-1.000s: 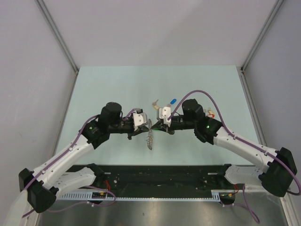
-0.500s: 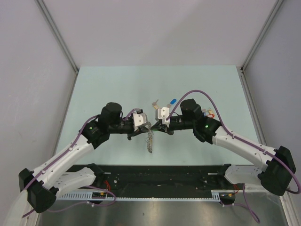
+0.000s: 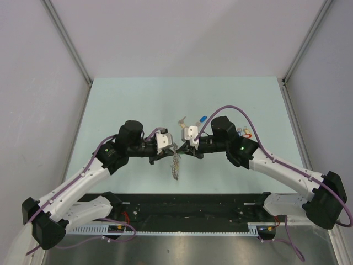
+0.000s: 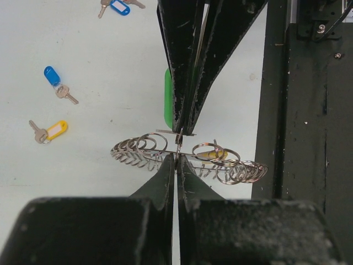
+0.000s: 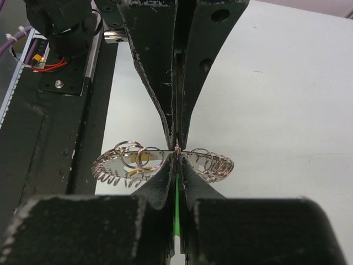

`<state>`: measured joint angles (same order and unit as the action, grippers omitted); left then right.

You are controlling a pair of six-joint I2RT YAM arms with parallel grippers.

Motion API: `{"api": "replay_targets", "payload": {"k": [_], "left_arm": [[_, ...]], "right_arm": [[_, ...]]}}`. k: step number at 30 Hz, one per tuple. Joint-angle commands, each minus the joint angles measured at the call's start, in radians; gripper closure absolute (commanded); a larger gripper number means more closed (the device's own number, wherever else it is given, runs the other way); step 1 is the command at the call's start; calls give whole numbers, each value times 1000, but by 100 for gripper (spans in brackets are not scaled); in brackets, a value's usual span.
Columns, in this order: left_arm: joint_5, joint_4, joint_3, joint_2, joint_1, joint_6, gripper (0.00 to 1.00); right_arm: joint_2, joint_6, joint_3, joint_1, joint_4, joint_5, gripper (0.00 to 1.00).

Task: Put the keys on the keyring

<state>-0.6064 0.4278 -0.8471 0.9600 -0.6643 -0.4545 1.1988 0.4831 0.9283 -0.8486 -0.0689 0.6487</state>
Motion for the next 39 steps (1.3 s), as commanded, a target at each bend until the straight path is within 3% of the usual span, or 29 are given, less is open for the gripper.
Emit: {"api": "replay_targets", "payload": {"k": [1, 17, 39], "left_arm": [[-49, -60, -35, -7, 6, -33, 100], [-116, -123, -1, -7, 5, -15, 99], [-165, -202, 11, 5, -27, 114, 100]], "right_arm": [[22, -41, 56, -32, -25, 19, 100], [100, -55, 130, -87, -140, -40, 100], [142, -29, 162, -204, -126, -207, 100]]}}
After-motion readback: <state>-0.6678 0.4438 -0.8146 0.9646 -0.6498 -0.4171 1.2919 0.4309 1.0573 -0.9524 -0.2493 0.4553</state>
